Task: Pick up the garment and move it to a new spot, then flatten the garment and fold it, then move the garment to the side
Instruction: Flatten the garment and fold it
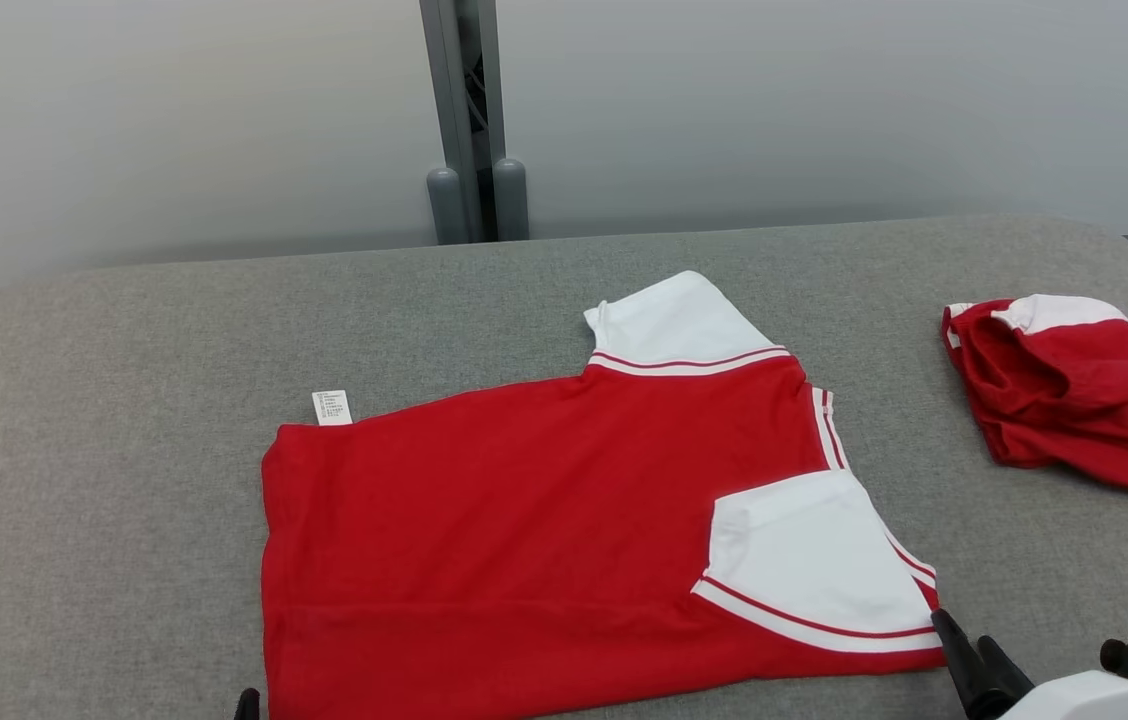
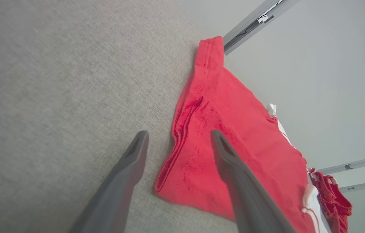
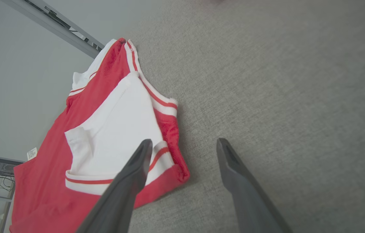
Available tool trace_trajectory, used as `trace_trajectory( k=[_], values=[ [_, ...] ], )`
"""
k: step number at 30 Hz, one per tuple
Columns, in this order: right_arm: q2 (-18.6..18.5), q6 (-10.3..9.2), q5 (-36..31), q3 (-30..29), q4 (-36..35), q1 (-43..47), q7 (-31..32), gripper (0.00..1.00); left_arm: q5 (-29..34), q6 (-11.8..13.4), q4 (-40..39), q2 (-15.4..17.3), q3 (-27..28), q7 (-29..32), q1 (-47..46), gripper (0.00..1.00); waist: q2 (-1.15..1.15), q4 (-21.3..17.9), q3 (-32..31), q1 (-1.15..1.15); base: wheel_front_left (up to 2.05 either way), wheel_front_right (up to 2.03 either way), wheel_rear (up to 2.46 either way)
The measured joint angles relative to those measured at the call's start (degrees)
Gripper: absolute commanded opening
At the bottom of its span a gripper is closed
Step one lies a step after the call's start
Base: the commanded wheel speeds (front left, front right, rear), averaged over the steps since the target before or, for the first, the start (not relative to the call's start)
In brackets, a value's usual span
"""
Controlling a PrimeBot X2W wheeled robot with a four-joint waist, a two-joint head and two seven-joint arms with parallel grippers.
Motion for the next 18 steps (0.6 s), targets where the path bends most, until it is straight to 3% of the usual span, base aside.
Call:
trace_trajectory(
  k=[11,18],
  values=[
    [-2.1,0.0,-4.89,-3.11,-11.13,-0.62,2.58,1.0,7.97,5.43,-10.45,8.78,-0.69,3.79,-3.74,1.0,0.0,-0.45,-0.25,0.0,0.0,0.0,0.0],
    [-3.02,0.0,-6.54,-0.12,-17.91,-3.62,5.63,1.0,12.15,8.03,-8.99,12.16,-3.8,10.53,-13.83,1.0,0.0,-0.29,1.94,0.0,0.0,0.0,0.0]
  ],
)
